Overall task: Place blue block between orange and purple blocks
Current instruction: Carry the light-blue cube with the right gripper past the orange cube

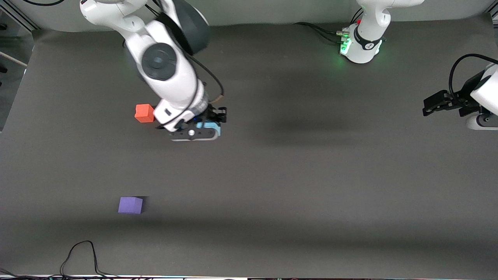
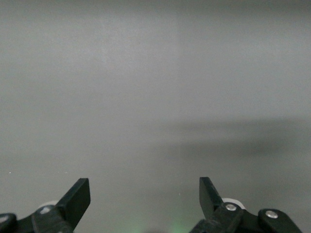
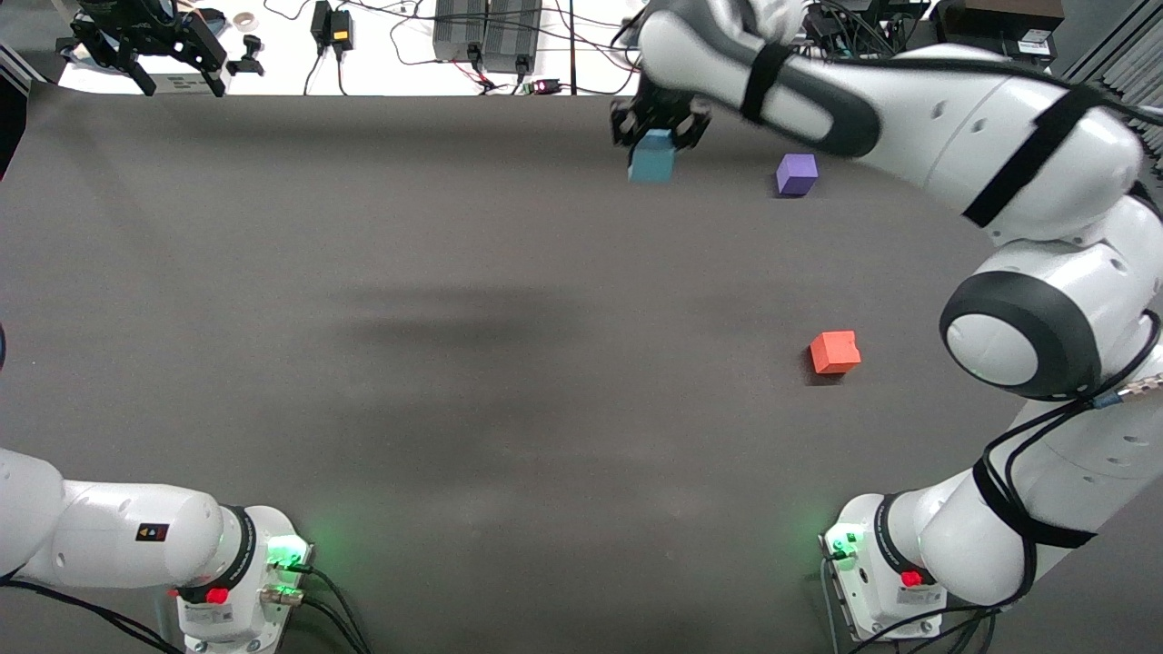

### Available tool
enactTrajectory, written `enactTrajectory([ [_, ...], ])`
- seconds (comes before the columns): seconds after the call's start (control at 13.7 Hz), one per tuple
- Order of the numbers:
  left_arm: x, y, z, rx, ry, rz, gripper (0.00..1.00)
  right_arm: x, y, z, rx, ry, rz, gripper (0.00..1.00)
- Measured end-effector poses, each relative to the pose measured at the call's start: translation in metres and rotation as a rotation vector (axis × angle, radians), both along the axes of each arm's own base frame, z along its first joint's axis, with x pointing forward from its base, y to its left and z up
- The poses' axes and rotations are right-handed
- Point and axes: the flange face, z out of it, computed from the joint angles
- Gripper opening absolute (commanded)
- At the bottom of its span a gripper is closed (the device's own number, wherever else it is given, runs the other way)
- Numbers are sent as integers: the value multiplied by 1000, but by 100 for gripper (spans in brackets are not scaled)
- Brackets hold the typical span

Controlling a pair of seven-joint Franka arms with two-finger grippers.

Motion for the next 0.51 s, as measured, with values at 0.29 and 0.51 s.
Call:
enactTrajectory([
  [0.29,2,1,-3,1,1,2,100,25,-114,12,-23,33,134,25],
  [0.51,3,2,-4,1,3,3,100,23,-235,6,-15,70,194,25],
])
